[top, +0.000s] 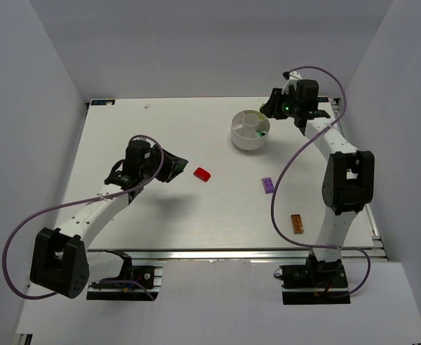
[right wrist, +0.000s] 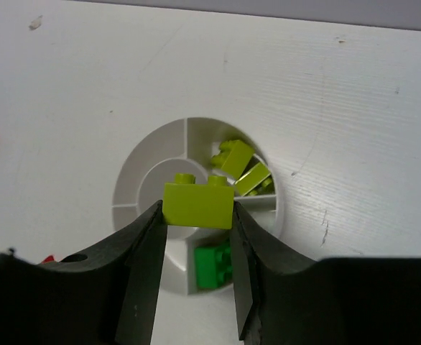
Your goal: Sort the legos into containers by color
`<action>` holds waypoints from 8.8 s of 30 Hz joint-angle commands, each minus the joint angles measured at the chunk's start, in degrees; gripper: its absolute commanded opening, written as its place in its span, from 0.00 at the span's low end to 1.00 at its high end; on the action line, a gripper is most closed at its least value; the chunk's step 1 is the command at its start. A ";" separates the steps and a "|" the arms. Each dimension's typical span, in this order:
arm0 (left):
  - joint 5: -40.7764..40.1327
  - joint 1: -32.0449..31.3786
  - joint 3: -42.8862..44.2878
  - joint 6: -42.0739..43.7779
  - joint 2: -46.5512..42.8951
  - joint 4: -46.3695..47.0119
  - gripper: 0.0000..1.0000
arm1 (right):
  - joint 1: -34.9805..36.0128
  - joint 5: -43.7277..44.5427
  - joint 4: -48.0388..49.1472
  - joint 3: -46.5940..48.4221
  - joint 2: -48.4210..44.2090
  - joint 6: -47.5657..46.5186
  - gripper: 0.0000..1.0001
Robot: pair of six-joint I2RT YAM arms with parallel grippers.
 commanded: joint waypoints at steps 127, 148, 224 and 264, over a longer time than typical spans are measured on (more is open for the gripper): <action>1.31 -22.86 7.61 68.64 -1.59 21.18 0.02 | 18.20 -48.30 32.12 -24.59 -17.21 56.00 0.35; -5.28 -22.77 2.34 63.10 -8.36 23.91 0.87 | 8.27 -49.18 44.70 -27.93 -16.42 62.25 0.00; -26.55 -3.87 -2.58 20.74 -25.76 -20.48 0.59 | 76.30 1.18 -7.34 -23.45 -4.73 -39.00 0.29; -16.71 -3.26 -4.25 20.12 -13.02 -5.89 0.67 | -0.87 -0.23 -10.24 3.36 1.24 6.51 0.00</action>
